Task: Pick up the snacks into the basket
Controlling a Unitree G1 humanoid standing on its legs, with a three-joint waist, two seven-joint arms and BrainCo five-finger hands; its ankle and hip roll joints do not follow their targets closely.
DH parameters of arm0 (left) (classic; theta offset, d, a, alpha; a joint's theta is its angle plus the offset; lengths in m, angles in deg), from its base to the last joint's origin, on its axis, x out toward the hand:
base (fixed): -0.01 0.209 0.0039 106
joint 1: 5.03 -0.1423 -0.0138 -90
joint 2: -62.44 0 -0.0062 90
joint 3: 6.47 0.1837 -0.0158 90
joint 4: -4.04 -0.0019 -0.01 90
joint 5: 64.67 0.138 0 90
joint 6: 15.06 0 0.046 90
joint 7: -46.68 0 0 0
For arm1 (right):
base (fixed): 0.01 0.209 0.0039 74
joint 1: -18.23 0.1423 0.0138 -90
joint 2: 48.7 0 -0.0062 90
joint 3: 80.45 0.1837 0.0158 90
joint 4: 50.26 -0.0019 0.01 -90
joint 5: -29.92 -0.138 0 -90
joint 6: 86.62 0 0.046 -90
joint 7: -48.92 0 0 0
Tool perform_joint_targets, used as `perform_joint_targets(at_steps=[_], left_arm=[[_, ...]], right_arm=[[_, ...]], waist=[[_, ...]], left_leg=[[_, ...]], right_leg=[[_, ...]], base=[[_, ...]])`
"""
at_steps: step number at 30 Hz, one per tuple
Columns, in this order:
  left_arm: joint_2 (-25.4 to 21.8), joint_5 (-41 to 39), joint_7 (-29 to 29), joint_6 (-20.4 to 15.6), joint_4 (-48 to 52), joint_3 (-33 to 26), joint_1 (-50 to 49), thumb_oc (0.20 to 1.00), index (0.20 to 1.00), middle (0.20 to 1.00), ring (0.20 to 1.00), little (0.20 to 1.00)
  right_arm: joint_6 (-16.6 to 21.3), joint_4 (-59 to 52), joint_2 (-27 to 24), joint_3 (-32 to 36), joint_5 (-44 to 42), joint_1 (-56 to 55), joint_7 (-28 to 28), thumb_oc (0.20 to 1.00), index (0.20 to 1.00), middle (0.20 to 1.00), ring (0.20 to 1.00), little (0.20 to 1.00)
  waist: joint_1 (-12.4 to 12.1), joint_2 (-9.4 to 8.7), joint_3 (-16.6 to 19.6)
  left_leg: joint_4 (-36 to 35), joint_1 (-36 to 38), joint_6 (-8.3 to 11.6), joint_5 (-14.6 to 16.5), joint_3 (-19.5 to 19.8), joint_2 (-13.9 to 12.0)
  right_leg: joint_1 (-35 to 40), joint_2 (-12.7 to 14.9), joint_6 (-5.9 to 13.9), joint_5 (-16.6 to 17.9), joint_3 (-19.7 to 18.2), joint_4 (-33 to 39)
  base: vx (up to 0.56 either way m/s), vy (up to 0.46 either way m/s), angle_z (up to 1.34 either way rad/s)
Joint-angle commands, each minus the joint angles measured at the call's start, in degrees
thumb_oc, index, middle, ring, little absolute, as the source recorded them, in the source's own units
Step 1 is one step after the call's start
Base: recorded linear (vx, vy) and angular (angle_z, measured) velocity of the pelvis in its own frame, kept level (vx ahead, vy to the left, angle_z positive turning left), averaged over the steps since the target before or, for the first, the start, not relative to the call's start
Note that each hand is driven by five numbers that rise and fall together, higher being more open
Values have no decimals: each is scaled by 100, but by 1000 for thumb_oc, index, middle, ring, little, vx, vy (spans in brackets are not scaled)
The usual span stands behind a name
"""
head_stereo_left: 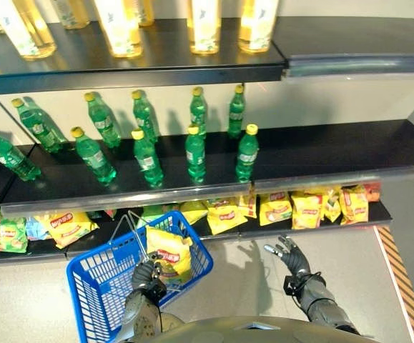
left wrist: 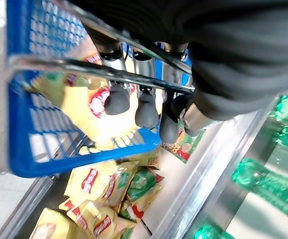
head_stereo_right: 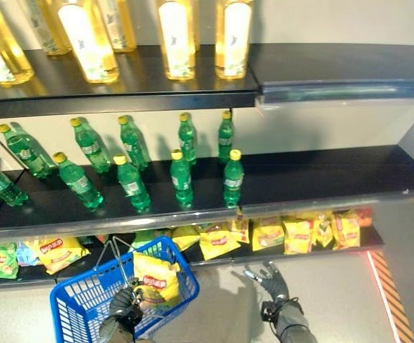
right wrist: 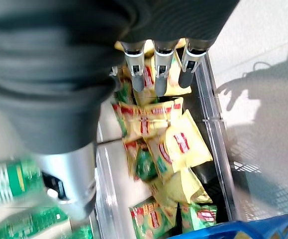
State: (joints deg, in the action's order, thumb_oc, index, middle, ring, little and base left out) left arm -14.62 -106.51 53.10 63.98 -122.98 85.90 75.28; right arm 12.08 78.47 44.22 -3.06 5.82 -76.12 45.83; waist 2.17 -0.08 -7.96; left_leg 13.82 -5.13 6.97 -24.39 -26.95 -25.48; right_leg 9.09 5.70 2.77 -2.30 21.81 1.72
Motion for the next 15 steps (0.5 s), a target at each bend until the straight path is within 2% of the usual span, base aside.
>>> perform_joint_targets(at_steps=[1,2,3,4,5,7,8,11,12,13,14,15], left_arm=[[-198,-7,-136,-449,958,-219,139,200,200,200,200,200],[-199,-8,-136,-449,959,-219,138,200,200,200,200,200],[-217,0,-141,-420,940,-223,135,200,200,200,200,200],[-233,35,-120,-431,941,-215,147,200,200,200,200,200],[-244,82,-104,-457,954,-221,164,200,200,200,200,200],[-264,113,-93,-462,957,-208,193,200,200,200,200,200],[-314,147,-60,-469,962,-182,237,200,200,200,200,200],[-345,280,-24,-446,994,-134,252,200,200,200,200,200],[-362,292,-11,-444,986,-126,263,200,200,200,200,200],[-363,292,-11,-444,985,-126,264,200,200,200,200,200],[-376,284,-1,-437,1022,-126,272,200,200,200,200,200],[-417,281,23,-447,1083,-142,288,200,200,200,200,200]], right_arm=[[235,-109,103,74,122,339,20,1000,1000,1000,1000,1000],[235,-108,103,74,122,339,20,1000,1000,1000,1000,1000],[238,-93,126,99,136,322,-2,1000,1000,1000,1000,1000],[239,-110,120,114,201,330,-16,1000,1000,1000,1000,1000],[254,-124,125,151,250,336,-34,1000,1000,1000,1000,1000],[271,-107,146,182,248,351,-74,1000,1000,1000,1000,1000],[294,-80,208,263,255,337,-174,1000,1000,1000,1000,1000],[292,-131,264,351,309,251,-230,1000,1000,1000,1000,1000],[290,-135,298,383,324,236,-251,1000,1000,1000,1000,1000],[290,-136,299,384,324,236,-252,1000,1000,1000,1000,1000],[277,-119,344,406,340,255,-262,1000,1000,1000,1000,1000],[276,-158,395,434,378,299,-280,1000,1000,1000,1000,1000]], waist=[[-346,-223,-205],[-344,-228,-203],[-321,-222,-180],[-334,-205,-160],[-357,-176,-147],[-354,-179,-154],[-304,-146,-78],[-286,-123,34],[-276,-99,15],[-280,-101,13],[-269,-73,-26],[-219,-40,-129]], left_leg=[[536,-273,230,1245,14,911],[525,-269,227,1241,12,920],[219,-175,321,1311,8,929],[-131,-201,270,1343,55,1020],[-550,-169,107,1297,77,1162],[-614,-147,100,1264,190,1275],[-1006,56,100,1196,134,1324],[-1459,307,-101,1385,188,1674],[-1640,474,-187,1459,167,1769],[-1653,483,-190,1455,161,1776],[-1762,589,-252,1512,117,1822],[-1874,730,-388,1621,54,1914]], right_leg=[[105,-43,75,158,63,328],[104,-37,78,158,65,328],[158,-63,140,84,33,328],[161,-61,171,80,10,328],[113,-63,179,149,39,328],[142,-65,187,153,27,328],[199,-54,236,114,125,328],[271,110,352,253,275,277],[150,242,409,268,341,-80],[142,251,414,258,335,-99],[-71,358,483,285,356,-545],[-585,705,834,651,359,-1455]], base=[[-1,-67,-14],[75,-23,-26],[124,44,-20],[101,100,-1],[33,116,-1],[48,86,0],[96,113,4],[115,179,22],[57,140,29],[22,150,23],[-4,195,18],[-22,238,-4]])
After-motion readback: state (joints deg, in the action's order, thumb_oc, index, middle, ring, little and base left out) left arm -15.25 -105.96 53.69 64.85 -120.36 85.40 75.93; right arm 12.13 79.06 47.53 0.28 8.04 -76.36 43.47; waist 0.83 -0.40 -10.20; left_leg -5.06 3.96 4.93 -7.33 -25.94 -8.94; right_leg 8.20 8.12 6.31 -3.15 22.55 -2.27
